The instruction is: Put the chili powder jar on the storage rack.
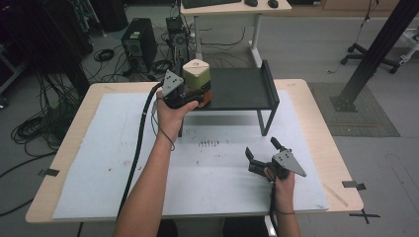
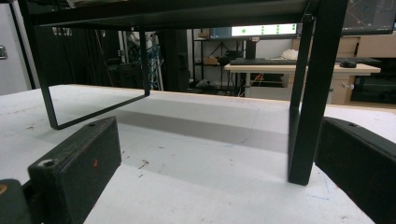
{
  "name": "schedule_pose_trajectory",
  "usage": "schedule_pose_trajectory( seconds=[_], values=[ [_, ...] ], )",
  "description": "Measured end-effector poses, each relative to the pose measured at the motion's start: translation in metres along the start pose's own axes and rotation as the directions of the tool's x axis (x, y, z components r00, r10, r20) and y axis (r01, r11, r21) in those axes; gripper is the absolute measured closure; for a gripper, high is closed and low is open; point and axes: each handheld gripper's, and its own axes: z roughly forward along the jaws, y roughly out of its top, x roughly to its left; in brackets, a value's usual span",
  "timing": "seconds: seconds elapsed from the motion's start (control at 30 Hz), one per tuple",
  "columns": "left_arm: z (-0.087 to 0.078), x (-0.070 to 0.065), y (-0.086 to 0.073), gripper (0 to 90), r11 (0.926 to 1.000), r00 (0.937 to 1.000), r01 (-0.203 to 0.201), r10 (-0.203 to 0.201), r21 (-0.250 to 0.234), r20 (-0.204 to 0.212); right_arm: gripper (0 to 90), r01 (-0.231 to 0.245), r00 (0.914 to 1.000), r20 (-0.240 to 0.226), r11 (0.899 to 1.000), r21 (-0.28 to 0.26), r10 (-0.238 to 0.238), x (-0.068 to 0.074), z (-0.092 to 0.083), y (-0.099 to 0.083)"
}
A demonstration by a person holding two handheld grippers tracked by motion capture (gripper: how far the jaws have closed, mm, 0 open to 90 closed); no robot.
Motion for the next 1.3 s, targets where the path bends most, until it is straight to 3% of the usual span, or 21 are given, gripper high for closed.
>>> schedule_pose_trajectory(
  seconds=[0.2, 0.5, 1.3],
  values=[
    [0.0034, 0.0013, -0.0022, 28.9, 0.9999, 0.9993, -0.002, 0.003, 0.012, -0.036, 0.2, -0.001, 1.0000, 0.000, 1.000, -0.001, 0.001, 0.0000, -0.0001, 0.0000],
    [0.0042, 0.0001, -0.0029, 28.9, 0.9996, 0.9981, -0.019, 0.020, 0.022, -0.059, 0.2, -0.002, 1.0000, 0.000, 1.000, -0.002, 0.002, -0.0001, -0.0002, -0.0001],
    [0.0048, -0.0003, -0.0029, 28.7, 0.9995, 0.9980, -0.019, 0.021, 0.023, -0.059, 0.2, 0.001, 1.0000, 0.000, 1.000, -0.002, -0.001, 0.0000, -0.0001, 0.0000]
  ],
)
